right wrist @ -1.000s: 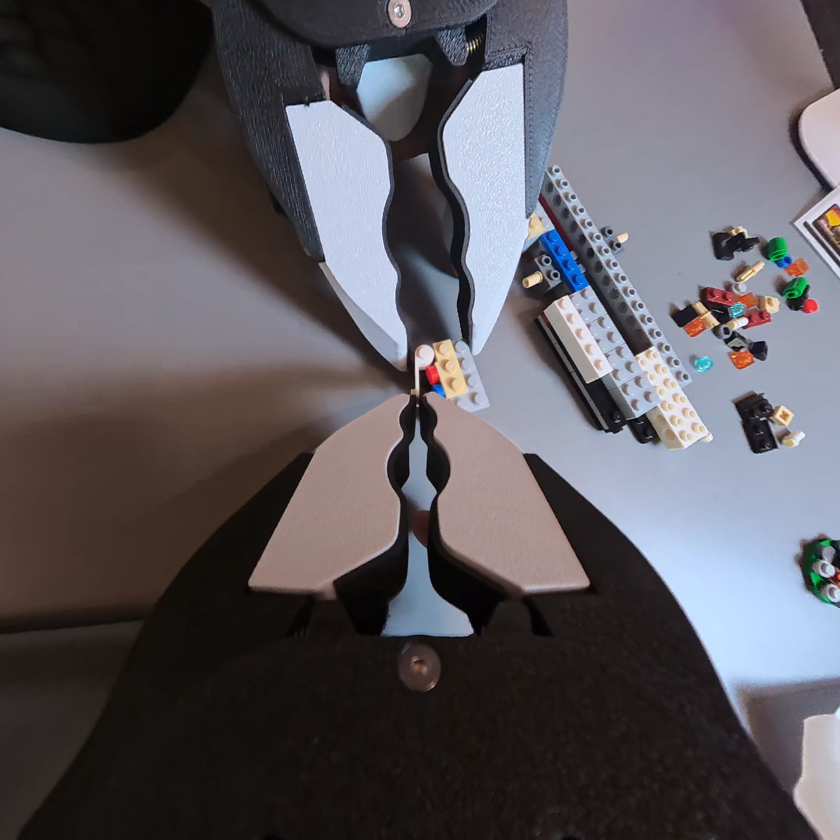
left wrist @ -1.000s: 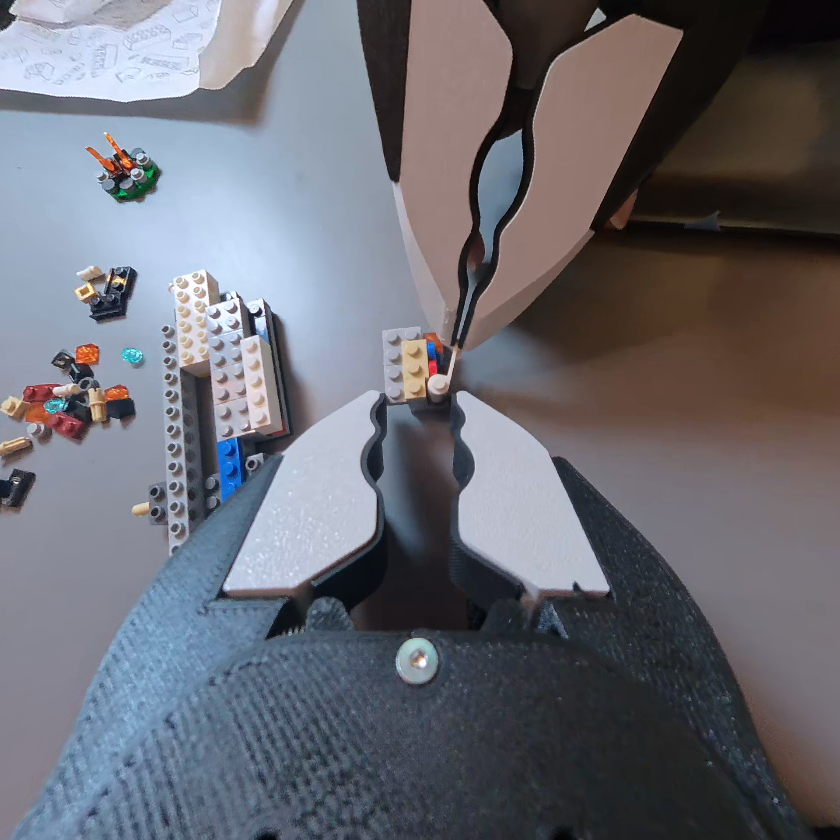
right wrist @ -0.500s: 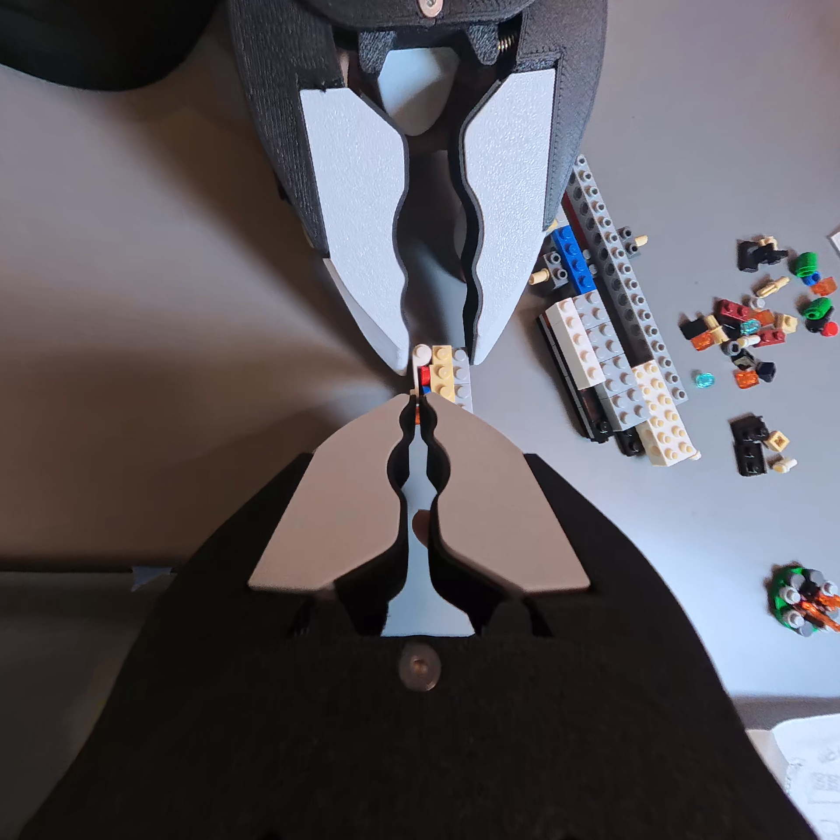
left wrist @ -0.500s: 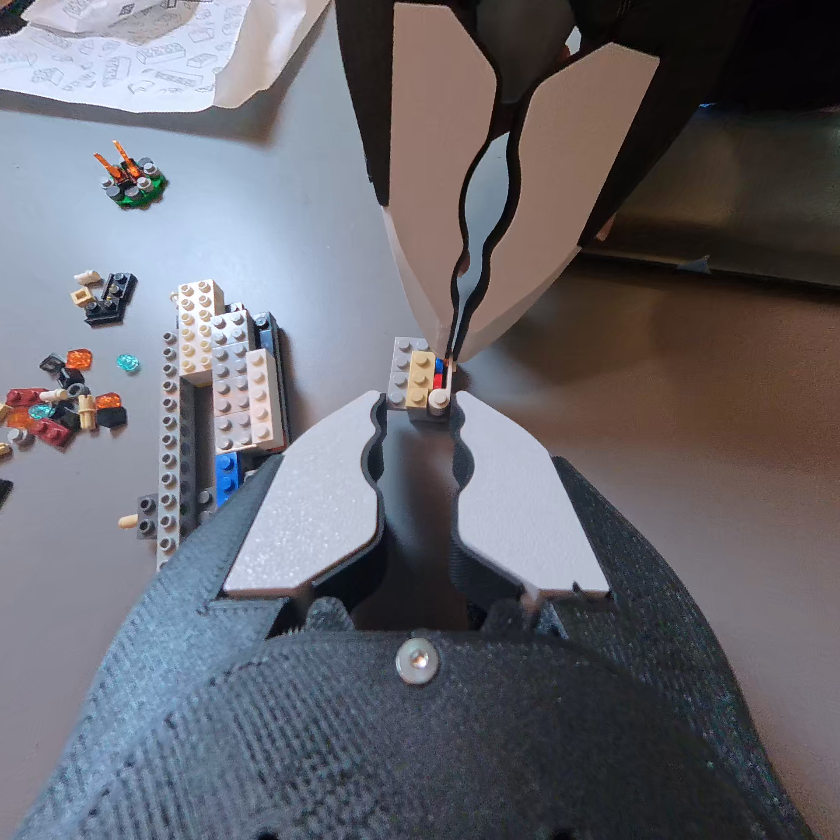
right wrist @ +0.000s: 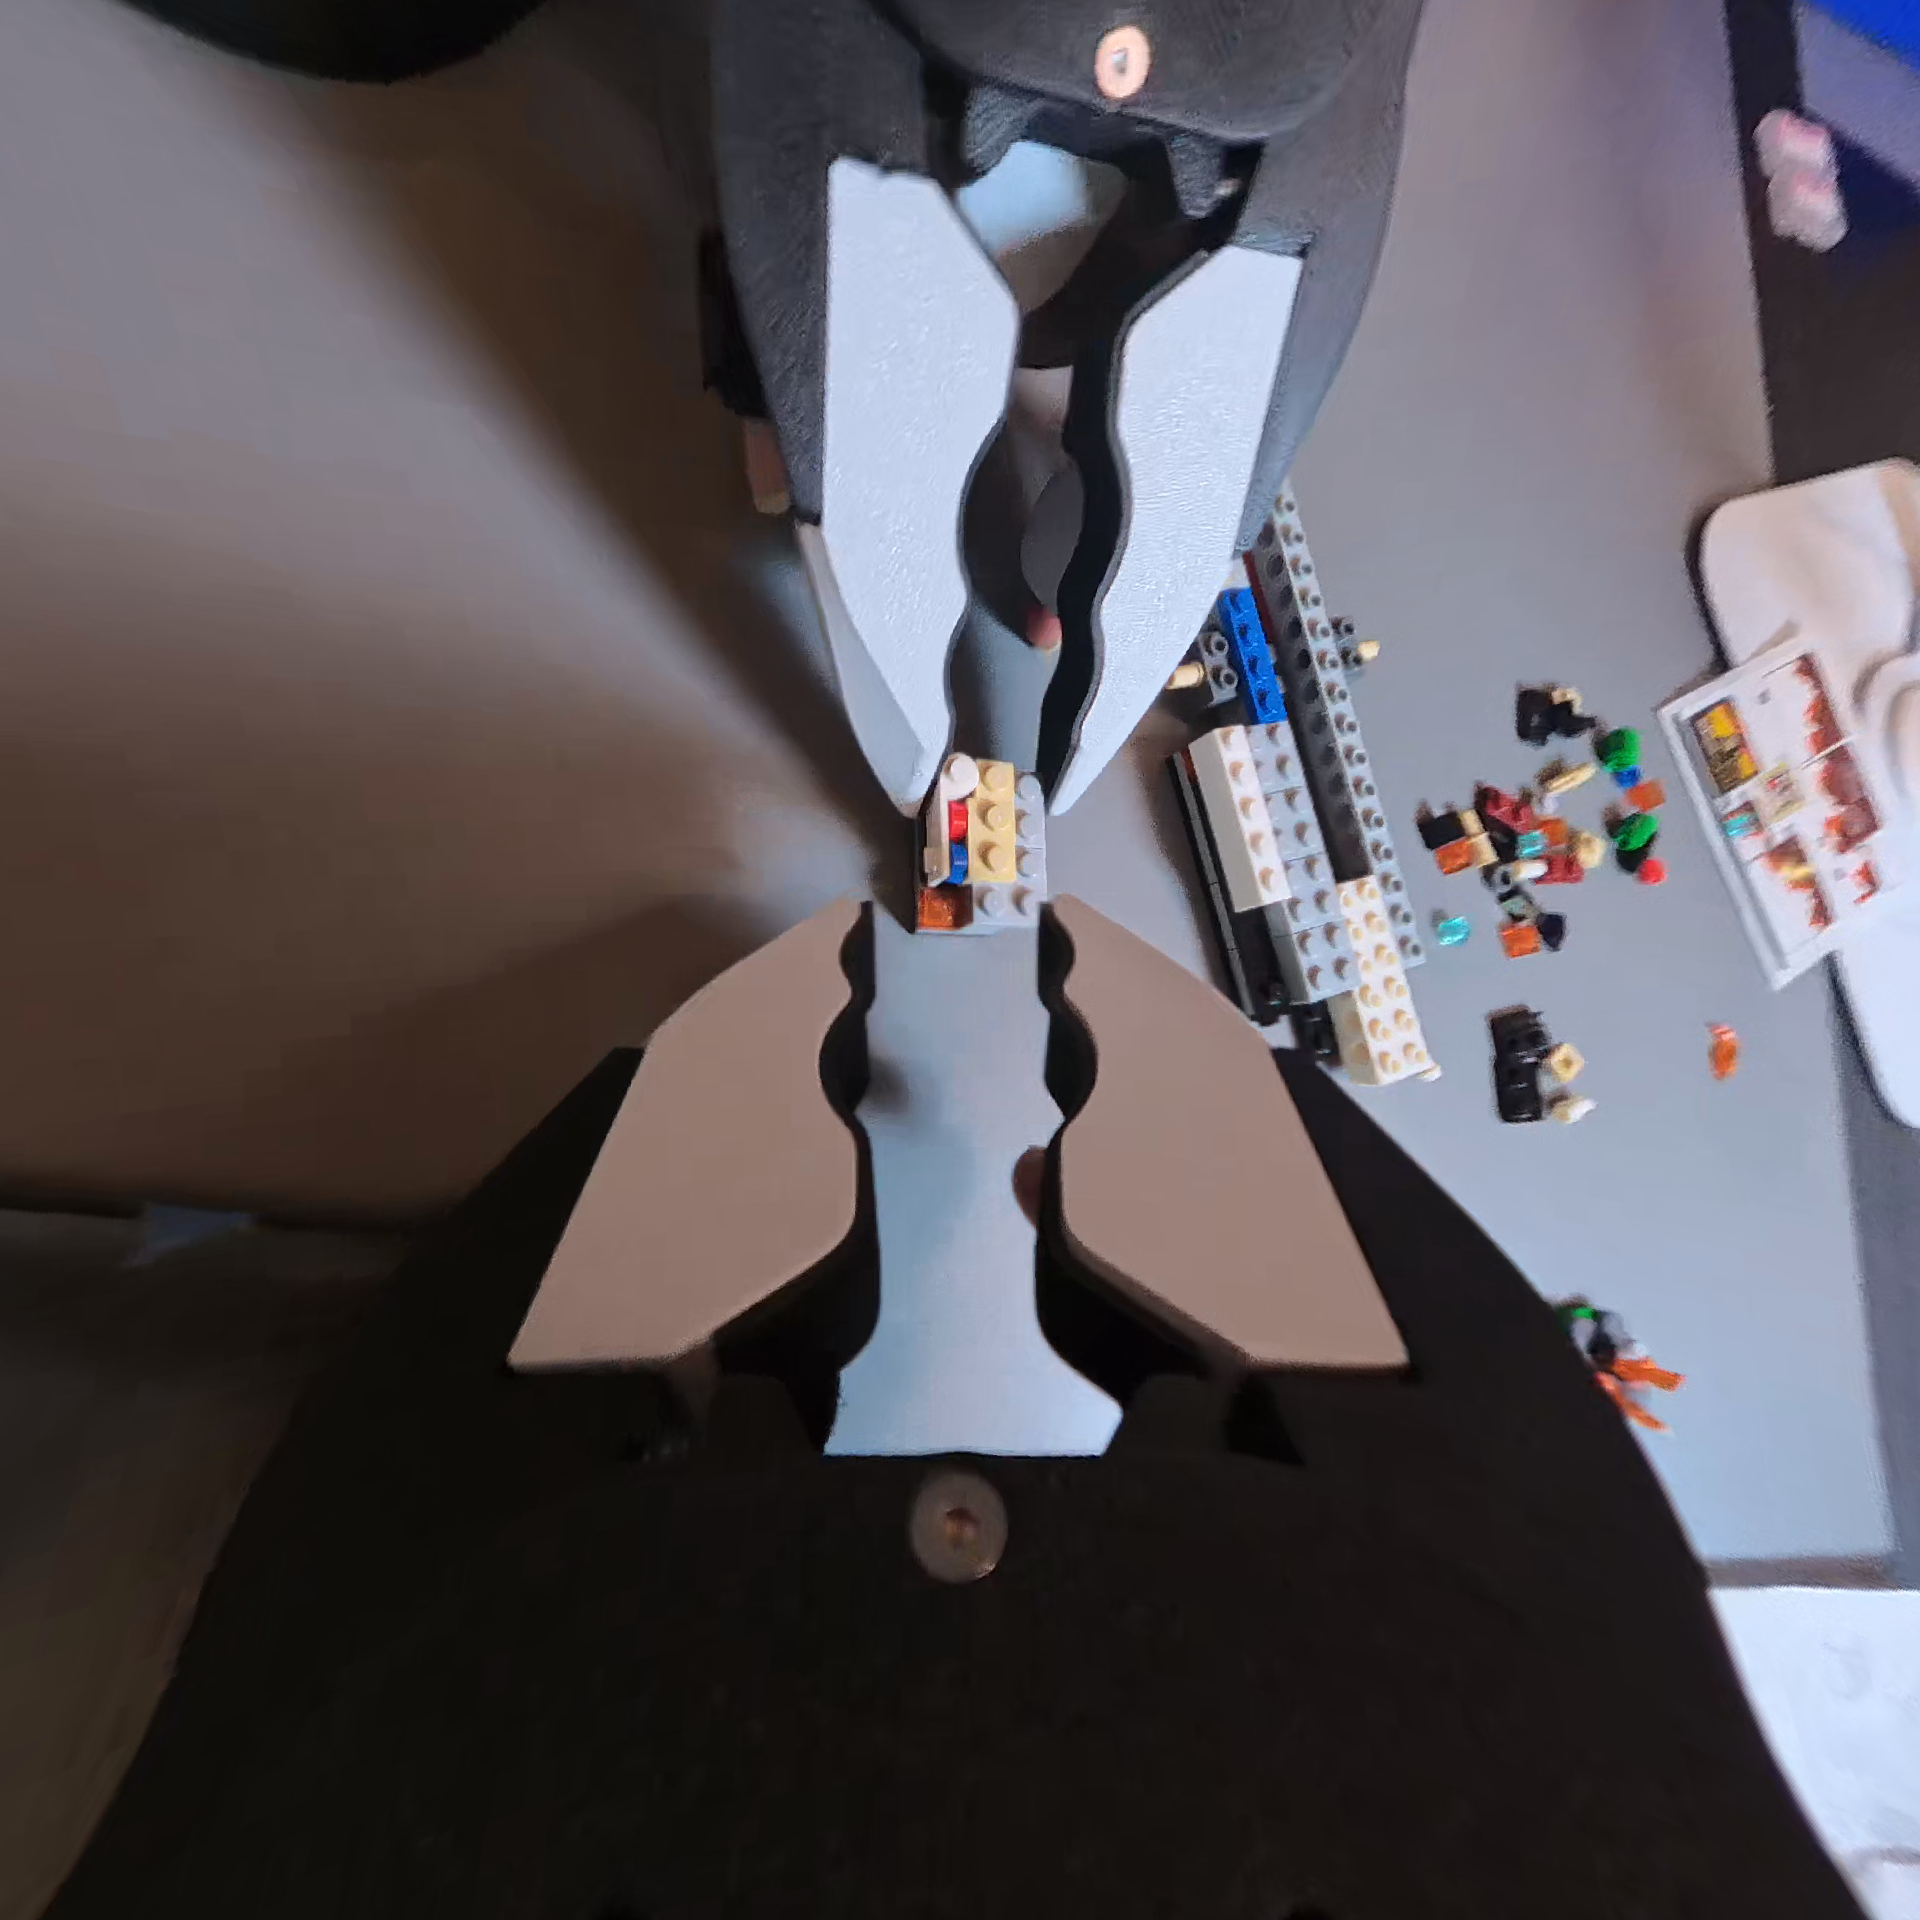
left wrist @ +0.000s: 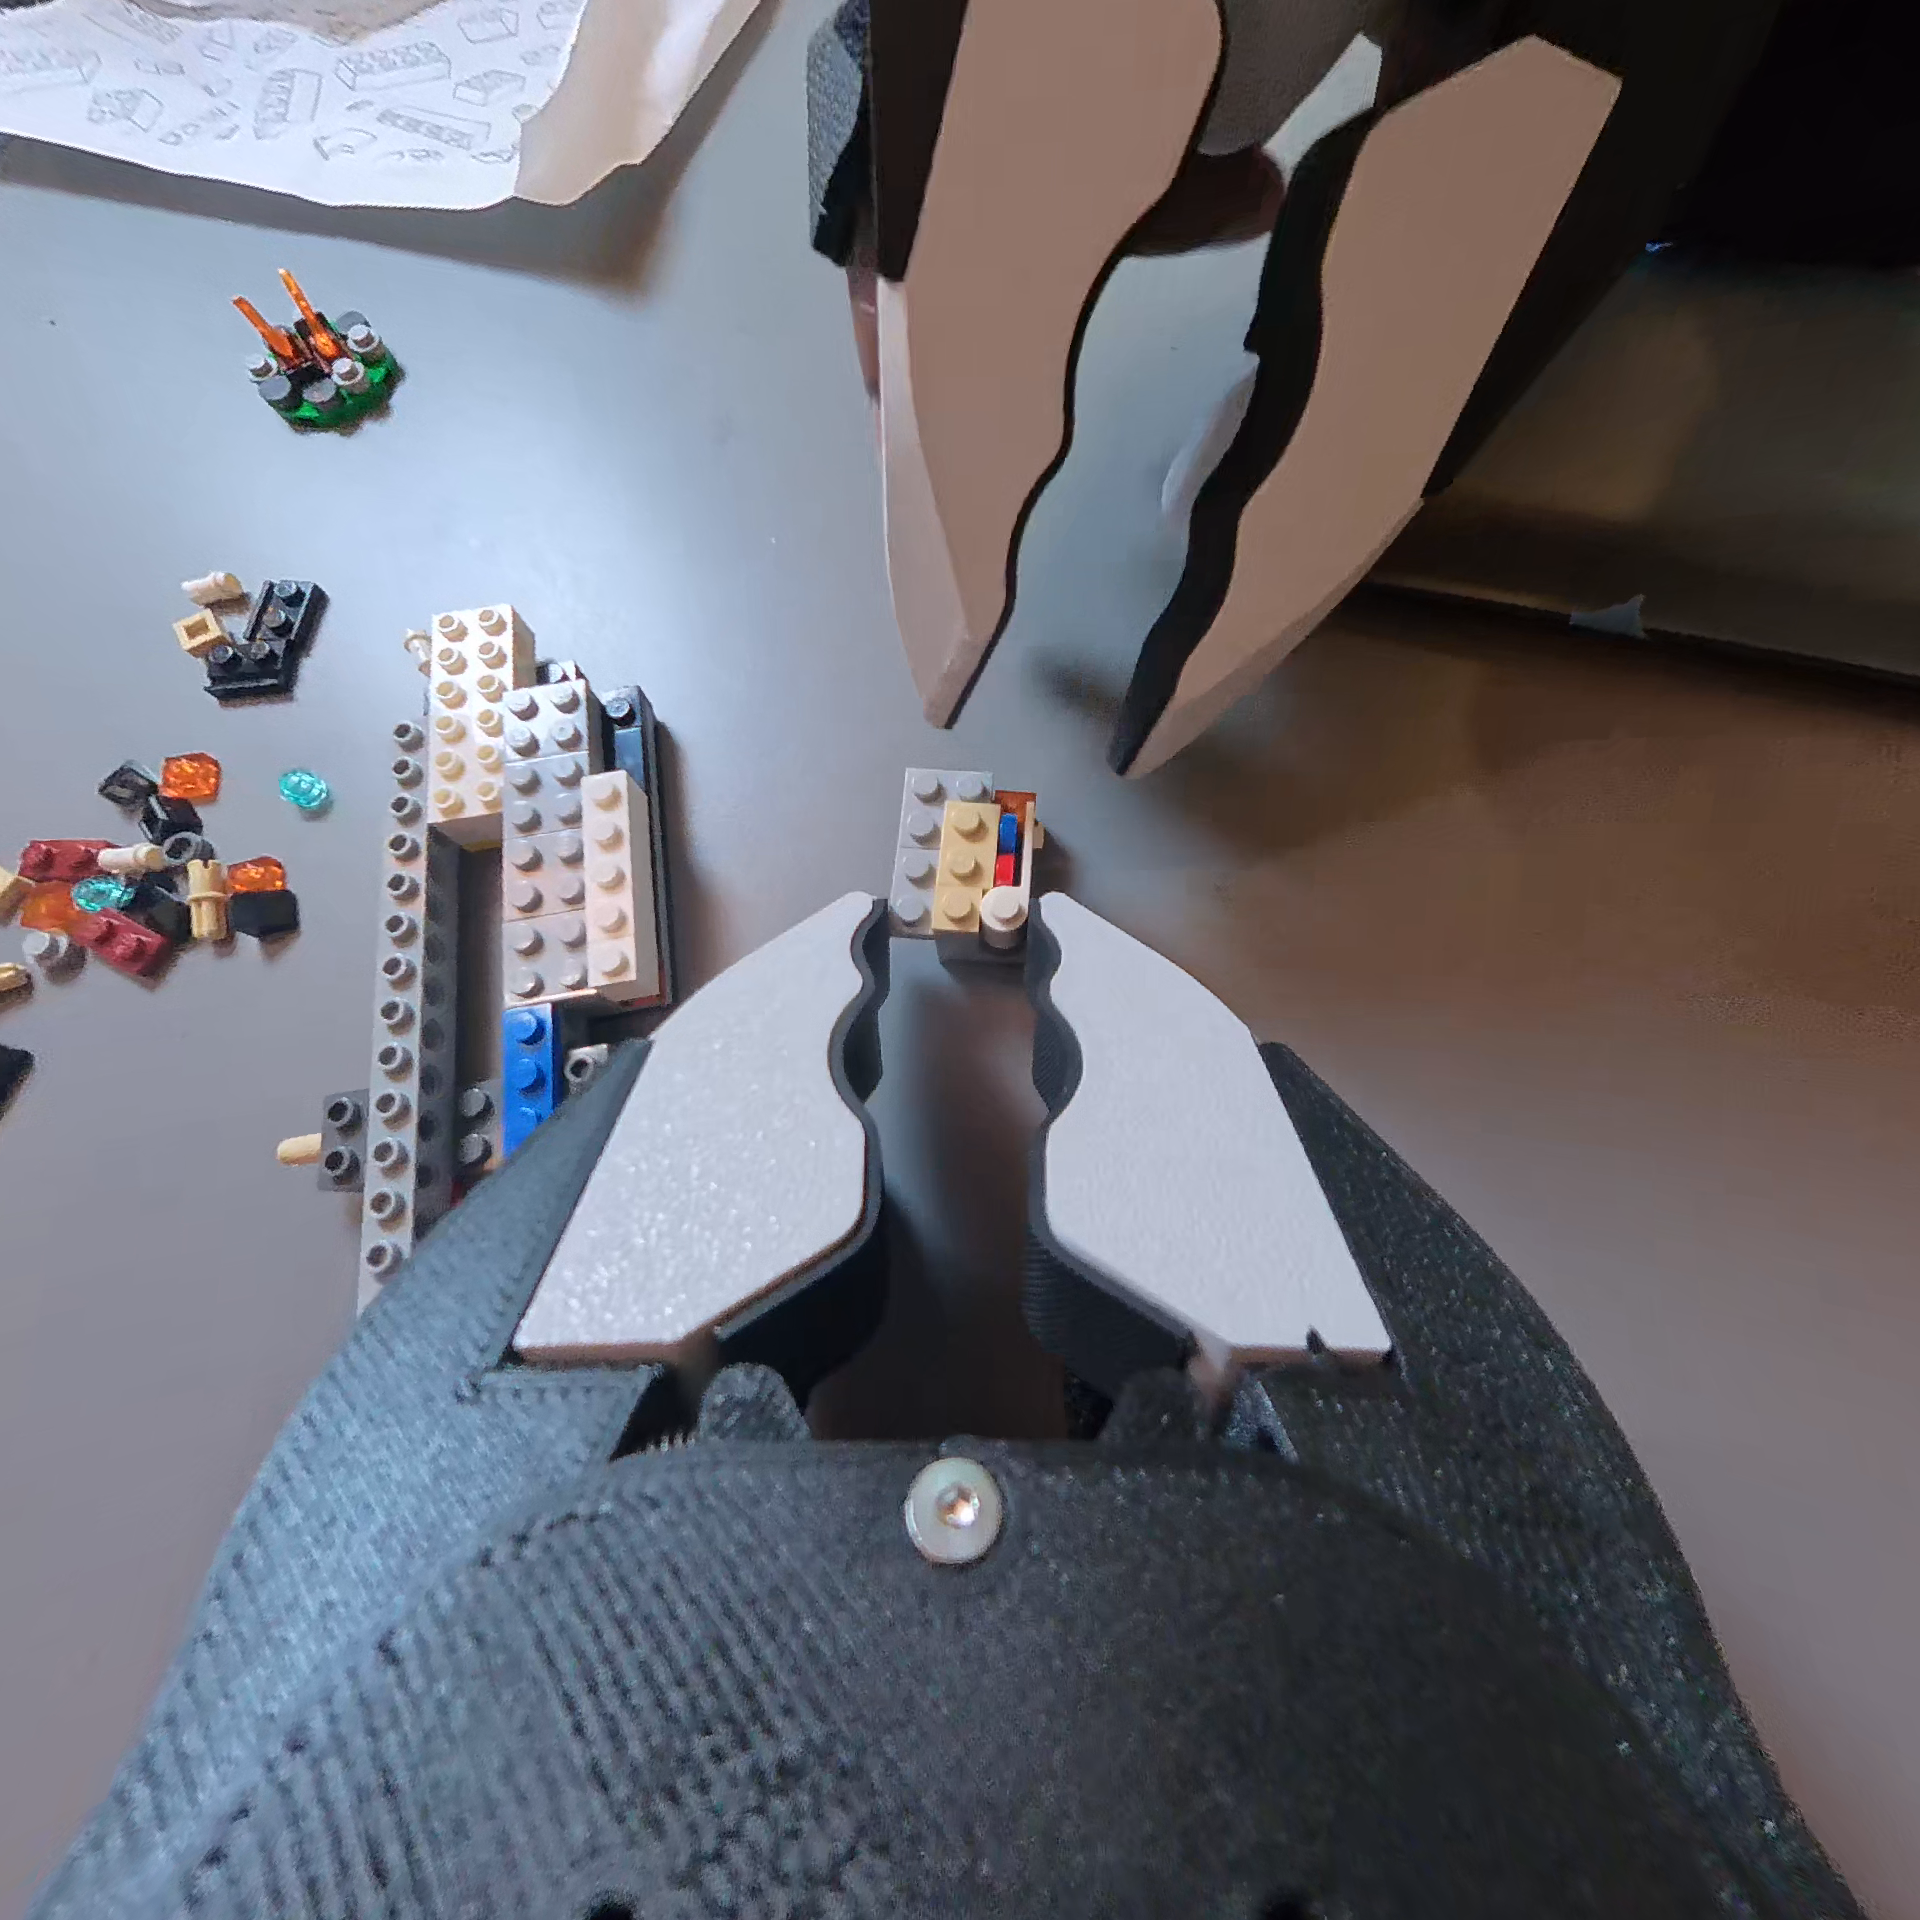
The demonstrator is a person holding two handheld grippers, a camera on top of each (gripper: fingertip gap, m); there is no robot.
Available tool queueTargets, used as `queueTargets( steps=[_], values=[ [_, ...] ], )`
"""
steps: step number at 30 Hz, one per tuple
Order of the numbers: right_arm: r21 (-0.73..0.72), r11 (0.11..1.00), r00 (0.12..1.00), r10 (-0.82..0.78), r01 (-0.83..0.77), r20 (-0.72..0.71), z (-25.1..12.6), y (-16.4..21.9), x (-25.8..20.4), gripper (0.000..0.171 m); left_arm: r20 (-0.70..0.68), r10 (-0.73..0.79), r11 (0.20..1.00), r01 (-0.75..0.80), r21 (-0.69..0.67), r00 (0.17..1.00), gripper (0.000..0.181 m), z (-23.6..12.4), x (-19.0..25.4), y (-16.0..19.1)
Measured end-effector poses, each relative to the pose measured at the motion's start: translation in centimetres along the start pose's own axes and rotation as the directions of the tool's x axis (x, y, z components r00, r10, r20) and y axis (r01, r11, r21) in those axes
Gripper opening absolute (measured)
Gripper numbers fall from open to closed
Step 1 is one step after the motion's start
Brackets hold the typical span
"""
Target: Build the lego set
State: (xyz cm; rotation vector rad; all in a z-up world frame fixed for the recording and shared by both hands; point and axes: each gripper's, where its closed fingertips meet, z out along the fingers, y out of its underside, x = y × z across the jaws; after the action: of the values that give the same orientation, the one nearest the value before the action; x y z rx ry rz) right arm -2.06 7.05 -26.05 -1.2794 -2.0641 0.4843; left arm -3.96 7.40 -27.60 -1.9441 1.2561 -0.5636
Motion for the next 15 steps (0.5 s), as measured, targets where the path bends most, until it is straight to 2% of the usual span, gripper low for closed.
queueTargets(
  steps=[1,3,6,11,15],
  values=[
    [-0.004,0.999,0.998,-0.052,0.052,-0.034,0.2,0.2,0.1,0.039,-0.008,-0.013,1.000,0.013,-0.003,1.000,0.025,-0.1,0.1,0.0],
    [-0.003,0.991,0.988,-0.136,0.136,-0.072,0.8,0.7,0.0,0.048,-0.019,-0.047,0.999,0.047,-0.009,0.999,0.025,-0.2,0.0,0.1],
    [0.068,0.994,0.996,-0.081,0.084,-0.047,1.4,0.2,0.0,0.049,-0.057,-0.094,0.996,0.093,-0.015,0.994,0.025,-0.5,0.3,0.1],
    [0.085,0.995,0.996,0.048,-0.054,0.072,1.9,-0.3,-0.3,0.041,-0.145,-0.174,0.984,0.178,0.021,0.974,0.025,-1.0,0.9,-0.5],
    [0.152,0.988,1.000,-0.015,0.012,0.015,1.5,-1.3,0.0,0.039,-0.239,-0.282,0.951,0.303,0.055,0.929,0.025,-1.9,1.2,-1.1]
  ],
)
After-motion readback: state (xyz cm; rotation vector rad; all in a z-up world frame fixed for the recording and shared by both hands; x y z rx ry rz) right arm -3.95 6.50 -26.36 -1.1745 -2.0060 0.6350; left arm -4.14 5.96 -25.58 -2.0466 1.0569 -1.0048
